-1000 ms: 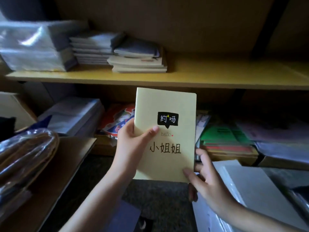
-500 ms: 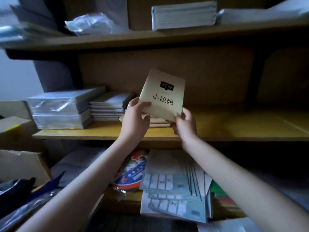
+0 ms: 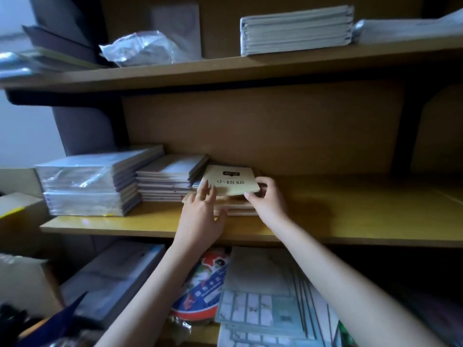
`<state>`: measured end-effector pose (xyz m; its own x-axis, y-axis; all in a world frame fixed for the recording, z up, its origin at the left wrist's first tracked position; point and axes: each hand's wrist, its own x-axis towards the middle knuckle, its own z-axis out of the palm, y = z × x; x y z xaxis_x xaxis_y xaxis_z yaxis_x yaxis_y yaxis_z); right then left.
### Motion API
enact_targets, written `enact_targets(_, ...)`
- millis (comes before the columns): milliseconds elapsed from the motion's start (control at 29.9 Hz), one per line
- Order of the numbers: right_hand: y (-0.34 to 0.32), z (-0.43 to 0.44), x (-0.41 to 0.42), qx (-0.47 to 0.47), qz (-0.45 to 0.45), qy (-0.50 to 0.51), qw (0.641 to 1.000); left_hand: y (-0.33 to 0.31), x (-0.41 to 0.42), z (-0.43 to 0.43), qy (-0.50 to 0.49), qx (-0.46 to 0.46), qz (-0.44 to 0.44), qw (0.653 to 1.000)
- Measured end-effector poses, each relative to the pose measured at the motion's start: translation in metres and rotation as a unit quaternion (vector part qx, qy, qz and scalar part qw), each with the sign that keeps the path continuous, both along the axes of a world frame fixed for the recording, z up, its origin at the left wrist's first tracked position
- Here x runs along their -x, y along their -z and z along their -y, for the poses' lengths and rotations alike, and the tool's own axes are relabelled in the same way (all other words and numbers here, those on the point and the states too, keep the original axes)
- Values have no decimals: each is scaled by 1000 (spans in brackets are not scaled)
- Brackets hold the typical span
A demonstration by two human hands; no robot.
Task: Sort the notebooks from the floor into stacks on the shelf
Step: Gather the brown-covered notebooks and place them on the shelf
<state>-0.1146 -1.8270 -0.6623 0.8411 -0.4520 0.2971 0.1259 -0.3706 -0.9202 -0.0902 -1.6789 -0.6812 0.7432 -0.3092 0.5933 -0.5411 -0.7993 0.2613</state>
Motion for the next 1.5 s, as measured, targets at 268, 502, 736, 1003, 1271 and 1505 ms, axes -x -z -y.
enact_targets(268, 8, -1, -20, 164, -20, 143, 976, 11, -14, 5, -91, -95, 40, 991)
enact_targets(502, 18, 6, -24, 176, 36, 52, 982, 15, -19, -1, 11, -115, 100, 988)
enact_targets(736, 19, 3, -27, 245, 31, 4, 969, 8, -37, 4, -15, -93, 37, 995)
enact_targets(1003, 20, 2, -24, 290, 12, -6, 957, 4, -48, 11, -24, -111, 12, 993)
enact_targets(1271, 20, 2, -25, 338, -22, -5, 941, 7, -50, 11, -21, -102, 11, 994)
enact_targets(1505, 20, -6, -4, 300, 195, 51, 932, 11, -26, 3, -6, 11, 104, 995)
